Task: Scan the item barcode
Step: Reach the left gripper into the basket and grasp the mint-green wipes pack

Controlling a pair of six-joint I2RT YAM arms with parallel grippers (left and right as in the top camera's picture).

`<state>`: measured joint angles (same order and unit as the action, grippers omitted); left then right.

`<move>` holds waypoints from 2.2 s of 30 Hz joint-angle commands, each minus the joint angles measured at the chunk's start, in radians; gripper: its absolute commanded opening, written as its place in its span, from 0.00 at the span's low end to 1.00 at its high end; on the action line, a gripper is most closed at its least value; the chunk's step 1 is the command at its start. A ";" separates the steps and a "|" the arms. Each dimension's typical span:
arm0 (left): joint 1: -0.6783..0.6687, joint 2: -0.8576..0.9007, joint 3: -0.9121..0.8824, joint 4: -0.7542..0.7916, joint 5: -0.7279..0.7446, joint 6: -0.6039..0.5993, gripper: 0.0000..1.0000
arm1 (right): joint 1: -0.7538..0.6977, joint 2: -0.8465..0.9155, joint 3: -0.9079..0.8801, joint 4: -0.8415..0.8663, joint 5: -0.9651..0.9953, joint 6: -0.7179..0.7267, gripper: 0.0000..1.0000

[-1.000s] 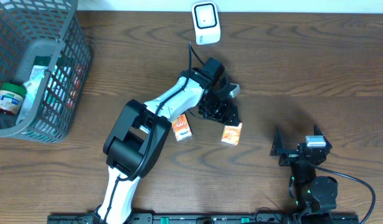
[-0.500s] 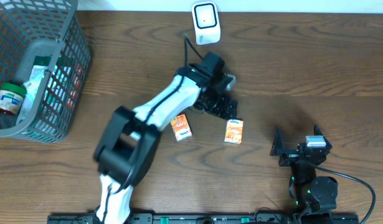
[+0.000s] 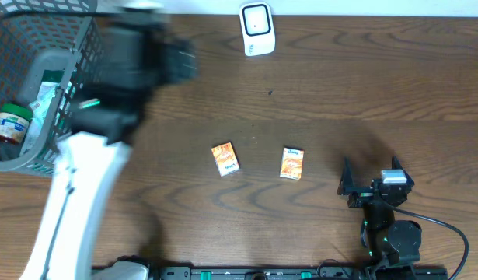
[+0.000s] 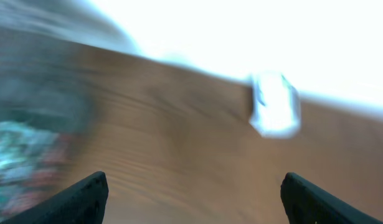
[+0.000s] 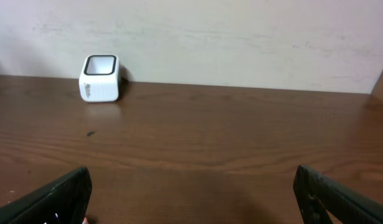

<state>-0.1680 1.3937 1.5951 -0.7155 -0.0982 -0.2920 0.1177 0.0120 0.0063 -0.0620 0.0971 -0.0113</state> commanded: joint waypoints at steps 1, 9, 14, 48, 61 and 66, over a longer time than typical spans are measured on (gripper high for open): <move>0.195 -0.047 0.014 -0.004 -0.087 -0.108 0.89 | -0.006 -0.005 -0.001 -0.003 -0.001 -0.005 0.99; 0.555 0.029 0.013 0.003 -0.087 -0.158 0.89 | -0.006 -0.005 -0.001 -0.003 -0.001 -0.005 0.99; 0.666 0.168 0.013 0.022 -0.087 -0.158 0.89 | -0.006 -0.005 -0.001 -0.003 -0.001 -0.005 0.99; 0.679 0.624 0.013 0.157 0.166 -0.074 0.90 | -0.006 -0.005 -0.001 -0.003 -0.001 -0.005 0.99; 0.603 0.634 0.013 0.195 0.018 -0.396 0.98 | -0.006 -0.005 -0.001 -0.003 -0.002 -0.005 0.99; 0.612 0.623 0.018 0.179 0.031 -0.533 0.98 | -0.006 -0.005 -0.001 -0.003 -0.001 -0.005 0.99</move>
<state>0.4339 2.0090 1.6005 -0.5236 -0.0410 -0.6842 0.1177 0.0120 0.0063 -0.0620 0.0971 -0.0113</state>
